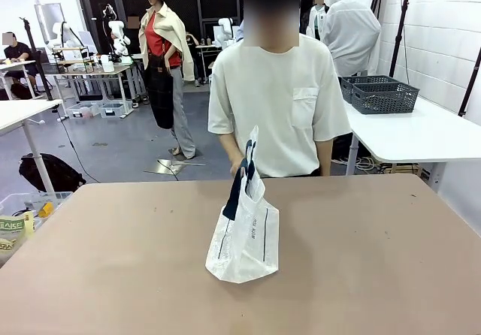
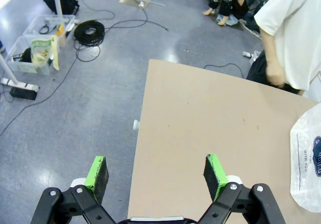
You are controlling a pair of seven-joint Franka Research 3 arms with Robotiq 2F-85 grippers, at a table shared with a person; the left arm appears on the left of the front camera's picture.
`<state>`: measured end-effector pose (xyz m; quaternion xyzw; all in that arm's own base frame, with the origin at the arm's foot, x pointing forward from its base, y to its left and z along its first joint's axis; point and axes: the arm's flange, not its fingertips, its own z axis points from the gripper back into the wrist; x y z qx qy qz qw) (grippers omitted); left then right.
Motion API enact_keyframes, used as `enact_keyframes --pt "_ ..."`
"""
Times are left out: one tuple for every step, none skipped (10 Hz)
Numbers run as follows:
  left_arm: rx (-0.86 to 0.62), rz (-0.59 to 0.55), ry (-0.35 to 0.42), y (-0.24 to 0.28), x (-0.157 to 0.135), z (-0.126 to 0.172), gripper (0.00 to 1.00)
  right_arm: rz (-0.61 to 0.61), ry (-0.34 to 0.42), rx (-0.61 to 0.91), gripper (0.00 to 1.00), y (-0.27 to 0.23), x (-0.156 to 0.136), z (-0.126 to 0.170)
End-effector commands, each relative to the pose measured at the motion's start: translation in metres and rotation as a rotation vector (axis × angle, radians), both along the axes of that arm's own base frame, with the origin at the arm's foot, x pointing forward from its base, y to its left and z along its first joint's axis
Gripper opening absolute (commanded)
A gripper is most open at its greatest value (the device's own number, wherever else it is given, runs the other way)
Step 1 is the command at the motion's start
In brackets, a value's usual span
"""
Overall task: Transfer purchased items from the store into the shopping bag.
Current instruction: Open the Reusable shopping bag in the center of the table.
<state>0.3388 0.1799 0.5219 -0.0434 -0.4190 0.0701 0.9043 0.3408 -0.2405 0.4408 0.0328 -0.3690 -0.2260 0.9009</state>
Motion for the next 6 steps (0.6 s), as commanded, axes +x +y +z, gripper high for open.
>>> enact_keyframes --pt "-0.002 0.005 0.0 0.001 -0.002 0.0 1.0 0.009 0.005 -0.004 1.0 -0.001 -0.001 -0.001" --pt "-0.002 0.005 0.0 0.001 -0.002 0.0 1.0 0.009 0.005 -0.004 1.0 -0.001 -0.001 -0.001" --pt "-0.002 0.005 0.0 0.001 -0.002 0.0 1.0 0.009 0.005 -0.004 1.0 -0.001 -0.001 -0.001" --pt "-0.002 0.005 0.0 0.001 -0.002 0.0 1.0 0.009 0.005 -0.004 1.0 -0.001 -0.001 -0.001" --pt "0.0 0.0 0.0 0.0 0.0 0.0 1.0 0.0 0.0 0.0 1.0 0.0 0.0 0.0" --pt "0.085 -0.07 -0.014 -0.03 0.017 0.022 1.0 0.056 -0.031 -0.027 1.0 0.021 -0.001 0.026"
